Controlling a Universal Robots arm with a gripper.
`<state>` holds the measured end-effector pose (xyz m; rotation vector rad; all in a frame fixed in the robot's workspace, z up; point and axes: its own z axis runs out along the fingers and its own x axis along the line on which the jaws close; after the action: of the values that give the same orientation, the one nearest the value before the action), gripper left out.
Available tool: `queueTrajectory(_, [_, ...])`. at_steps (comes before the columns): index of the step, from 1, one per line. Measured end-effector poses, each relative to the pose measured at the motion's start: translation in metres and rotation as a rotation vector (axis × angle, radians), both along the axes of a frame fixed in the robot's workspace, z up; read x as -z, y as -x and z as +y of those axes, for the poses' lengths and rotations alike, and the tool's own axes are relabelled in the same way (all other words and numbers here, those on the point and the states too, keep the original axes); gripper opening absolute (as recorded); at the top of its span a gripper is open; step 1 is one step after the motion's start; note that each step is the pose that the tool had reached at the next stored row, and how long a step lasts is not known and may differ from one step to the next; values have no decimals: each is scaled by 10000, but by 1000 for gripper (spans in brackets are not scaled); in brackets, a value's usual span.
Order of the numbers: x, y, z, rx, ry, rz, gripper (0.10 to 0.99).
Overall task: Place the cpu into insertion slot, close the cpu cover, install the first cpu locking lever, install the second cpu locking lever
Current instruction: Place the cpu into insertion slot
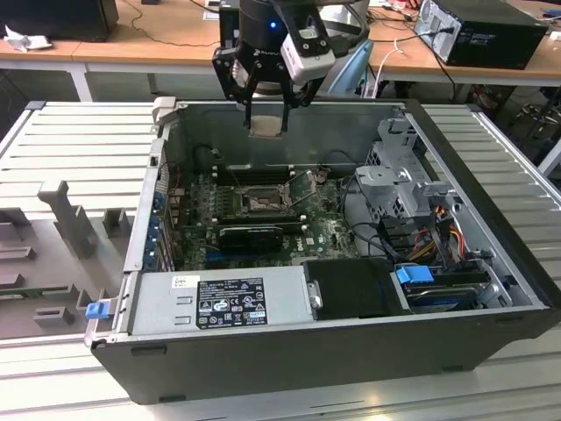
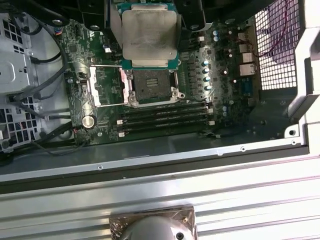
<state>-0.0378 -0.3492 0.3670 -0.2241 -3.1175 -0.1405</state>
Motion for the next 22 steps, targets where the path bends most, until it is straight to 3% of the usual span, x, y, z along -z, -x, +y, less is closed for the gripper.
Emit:
queueTrajectory(6, [4, 0, 0, 594, 0, 0, 525])
queueTrajectory(22, [5, 0, 0, 1493, 13, 0, 525])
